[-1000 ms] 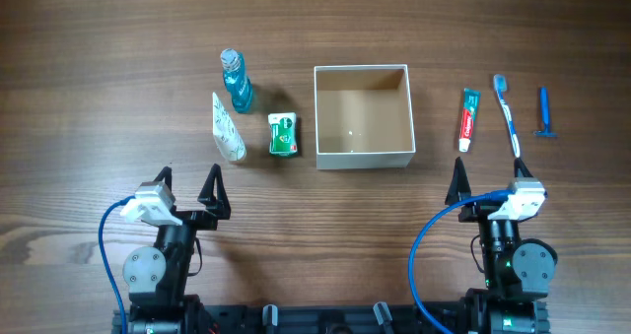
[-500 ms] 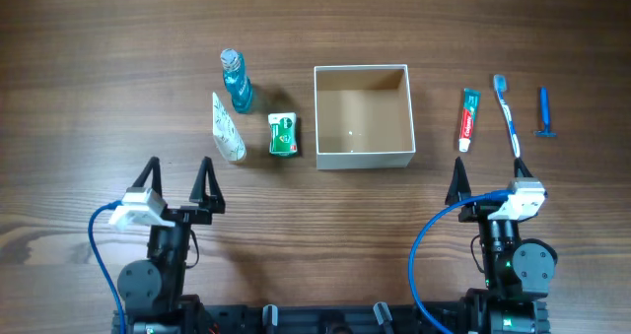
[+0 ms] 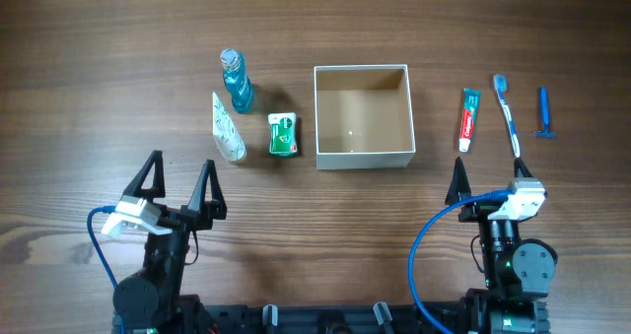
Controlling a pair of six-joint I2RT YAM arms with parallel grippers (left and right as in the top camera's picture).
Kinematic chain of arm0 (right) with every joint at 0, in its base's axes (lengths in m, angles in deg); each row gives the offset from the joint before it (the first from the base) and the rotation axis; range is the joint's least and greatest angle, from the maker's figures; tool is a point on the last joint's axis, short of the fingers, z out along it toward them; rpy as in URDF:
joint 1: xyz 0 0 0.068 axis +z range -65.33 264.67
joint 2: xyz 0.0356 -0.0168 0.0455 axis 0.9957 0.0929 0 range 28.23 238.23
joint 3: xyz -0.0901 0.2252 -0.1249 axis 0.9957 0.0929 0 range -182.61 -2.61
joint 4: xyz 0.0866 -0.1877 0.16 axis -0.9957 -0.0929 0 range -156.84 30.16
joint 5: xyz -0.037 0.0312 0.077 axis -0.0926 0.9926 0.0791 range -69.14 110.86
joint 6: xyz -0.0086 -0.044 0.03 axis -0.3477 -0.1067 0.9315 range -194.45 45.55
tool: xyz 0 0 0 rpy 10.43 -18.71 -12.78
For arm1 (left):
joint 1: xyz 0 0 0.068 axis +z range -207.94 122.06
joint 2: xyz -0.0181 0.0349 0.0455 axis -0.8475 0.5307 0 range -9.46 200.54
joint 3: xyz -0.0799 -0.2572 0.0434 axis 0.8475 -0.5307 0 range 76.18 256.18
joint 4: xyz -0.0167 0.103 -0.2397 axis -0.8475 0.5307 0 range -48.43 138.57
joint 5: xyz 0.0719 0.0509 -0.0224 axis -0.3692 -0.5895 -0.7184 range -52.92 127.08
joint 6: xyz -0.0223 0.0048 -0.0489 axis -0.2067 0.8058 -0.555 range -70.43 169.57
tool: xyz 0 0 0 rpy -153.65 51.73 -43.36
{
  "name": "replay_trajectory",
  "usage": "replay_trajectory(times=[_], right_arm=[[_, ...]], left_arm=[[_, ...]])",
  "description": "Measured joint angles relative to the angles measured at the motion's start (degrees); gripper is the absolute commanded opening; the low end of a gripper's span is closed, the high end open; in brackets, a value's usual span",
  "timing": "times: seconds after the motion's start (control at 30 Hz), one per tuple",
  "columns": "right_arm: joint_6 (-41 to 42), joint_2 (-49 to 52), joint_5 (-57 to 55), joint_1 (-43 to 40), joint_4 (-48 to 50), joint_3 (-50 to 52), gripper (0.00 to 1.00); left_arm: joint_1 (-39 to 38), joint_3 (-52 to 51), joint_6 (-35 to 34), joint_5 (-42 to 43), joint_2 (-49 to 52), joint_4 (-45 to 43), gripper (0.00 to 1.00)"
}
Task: Pack container
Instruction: 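Move the left gripper over the white Pantene tube and lower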
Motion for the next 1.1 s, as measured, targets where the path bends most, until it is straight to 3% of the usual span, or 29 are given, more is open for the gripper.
replay_trajectory(times=[0.23,0.47,0.8,0.97,1.03,1.1], right_arm=[[0.02,0.0,0.0,0.0,0.0,0.0,1.0],[0.0,0.0,0.0,0.0,0.0,0.0,1.0],[0.0,0.0,0.0,0.0,0.0,0.0,1.0],[0.0,0.02,0.0,0.0,-0.04,0.0,1.0],[0.0,0.0,0.0,0.0,0.02,0.0,1.0],[0.02,0.02,0.0,0.0,0.0,0.0,1.0]], left_arm=[[0.0,5.05,1.29,0.72,0.09,4.85,1.0],[0.0,23.52,8.0,4.46,5.42,17.35,1.0],[0.0,38.86,18.16,10.16,14.51,12.46,1.0],[0.02,51.8,22.8,11.72,27.93,21.2,1.0],[0.04,63.14,23.56,12.31,37.51,33.4,1.0],[0.11,73.0,24.11,12.24,46.47,39.76,1.0]])
